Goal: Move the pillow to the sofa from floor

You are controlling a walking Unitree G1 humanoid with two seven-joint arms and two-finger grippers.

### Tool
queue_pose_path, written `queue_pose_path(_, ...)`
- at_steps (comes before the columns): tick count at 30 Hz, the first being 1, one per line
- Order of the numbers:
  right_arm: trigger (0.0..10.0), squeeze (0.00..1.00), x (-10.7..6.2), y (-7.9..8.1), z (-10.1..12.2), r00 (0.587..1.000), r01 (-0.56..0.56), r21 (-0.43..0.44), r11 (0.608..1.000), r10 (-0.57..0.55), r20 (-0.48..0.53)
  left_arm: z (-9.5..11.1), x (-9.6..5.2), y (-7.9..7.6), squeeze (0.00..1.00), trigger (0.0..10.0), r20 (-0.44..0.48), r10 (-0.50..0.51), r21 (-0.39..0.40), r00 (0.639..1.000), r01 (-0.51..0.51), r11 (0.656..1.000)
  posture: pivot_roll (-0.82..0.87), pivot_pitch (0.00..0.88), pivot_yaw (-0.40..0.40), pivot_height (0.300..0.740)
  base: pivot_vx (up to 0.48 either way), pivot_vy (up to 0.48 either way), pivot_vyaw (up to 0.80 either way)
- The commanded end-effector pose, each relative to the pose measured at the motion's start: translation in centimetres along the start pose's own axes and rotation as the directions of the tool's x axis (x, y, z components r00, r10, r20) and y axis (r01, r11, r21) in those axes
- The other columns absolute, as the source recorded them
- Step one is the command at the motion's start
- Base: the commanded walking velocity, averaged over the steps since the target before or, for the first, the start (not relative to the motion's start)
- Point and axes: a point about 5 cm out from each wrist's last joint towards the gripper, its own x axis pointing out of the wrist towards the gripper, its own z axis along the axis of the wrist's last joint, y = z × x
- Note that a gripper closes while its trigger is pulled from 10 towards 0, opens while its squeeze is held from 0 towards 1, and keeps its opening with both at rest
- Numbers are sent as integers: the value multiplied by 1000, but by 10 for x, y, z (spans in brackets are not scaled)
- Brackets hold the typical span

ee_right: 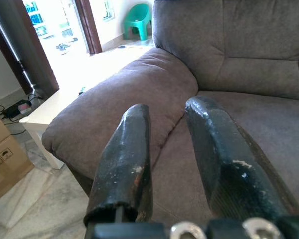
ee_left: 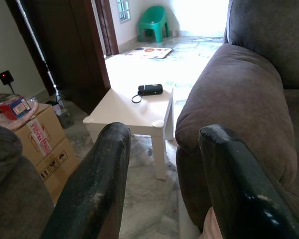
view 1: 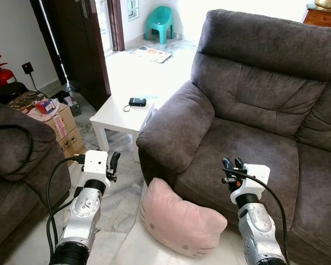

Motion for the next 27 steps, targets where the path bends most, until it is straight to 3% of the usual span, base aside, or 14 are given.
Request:
queue_pose_path(1,10000,0,1,-2,1,1000,7,-4,1000,-7,-1,0,0,1,0,10000,-1,0,9,1000,0,1000,49,0,-41,740,0,0,0)
queue_pose_path(8,10000,0,1,-2,1,1000,7,-4,1000,-7,-1,0,0,1,0,10000,-1,0,9,1000,0,1000,49,0,-41,740,0,0,0)
queue_pose_path(9,10000,0,1,-2,1,1000,10,-8,1000,-10,-4,0,0,1,0,10000,-1,0,8,1000,0,1000,0,0,0,740,0,0,0)
queue_pose_path(12,10000,0,2,2,5,999,-8,14,1000,7,38,-1,0,2,0,10000,-1,0,-11,1000,0,1000,33,0,-21,740,0,0,0)
queue_pose_path(27,10000,0,2,1,5,999,-5,16,1000,4,37,-1,0,0,0,10000,-5,-4,-13,1000,4,1000,36,0,-25,740,0,0,0)
